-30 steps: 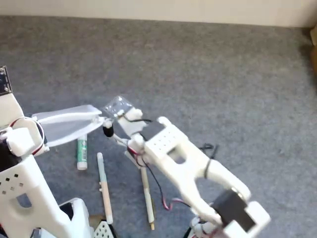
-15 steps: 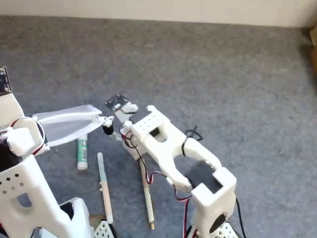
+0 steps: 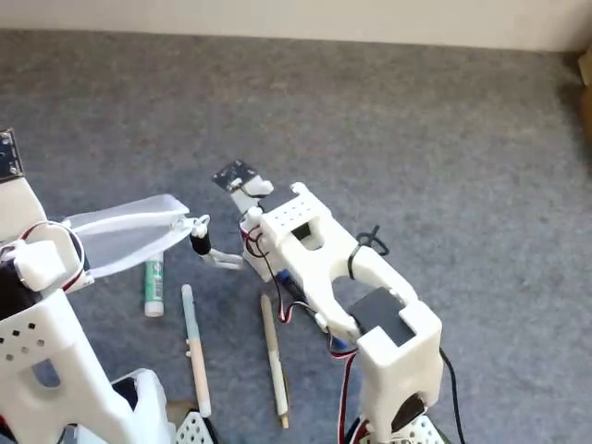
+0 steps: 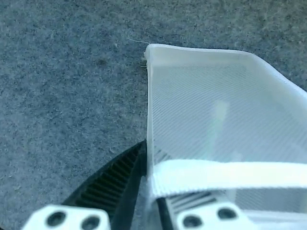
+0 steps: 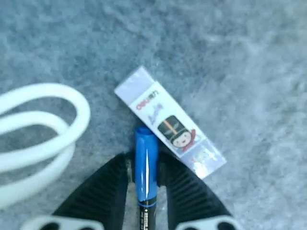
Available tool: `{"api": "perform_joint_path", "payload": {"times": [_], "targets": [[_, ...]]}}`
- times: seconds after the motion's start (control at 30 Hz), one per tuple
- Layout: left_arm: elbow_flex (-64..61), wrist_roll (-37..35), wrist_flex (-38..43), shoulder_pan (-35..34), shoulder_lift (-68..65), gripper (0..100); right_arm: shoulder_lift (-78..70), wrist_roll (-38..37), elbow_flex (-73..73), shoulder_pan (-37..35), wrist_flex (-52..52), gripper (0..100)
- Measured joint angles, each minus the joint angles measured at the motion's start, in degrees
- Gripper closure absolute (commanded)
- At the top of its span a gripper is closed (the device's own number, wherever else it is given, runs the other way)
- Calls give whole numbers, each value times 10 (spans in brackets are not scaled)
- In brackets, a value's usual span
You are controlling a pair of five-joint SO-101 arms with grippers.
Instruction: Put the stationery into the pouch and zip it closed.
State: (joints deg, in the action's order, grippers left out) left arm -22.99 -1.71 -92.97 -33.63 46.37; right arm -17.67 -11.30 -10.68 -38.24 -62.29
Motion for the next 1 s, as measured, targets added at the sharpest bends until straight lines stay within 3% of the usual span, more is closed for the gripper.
{"api": "perform_joint_path", "payload": {"times": [0.33, 0.47, 1.0], "targets": [[0, 0, 0, 0, 0, 993, 171, 4, -108, -4, 0, 990], [0, 0, 0, 0, 0, 993, 233, 61, -136, -4, 0, 990], [0, 0, 0, 2, 0, 993, 404, 76, -140, 14, 0, 992]]}}
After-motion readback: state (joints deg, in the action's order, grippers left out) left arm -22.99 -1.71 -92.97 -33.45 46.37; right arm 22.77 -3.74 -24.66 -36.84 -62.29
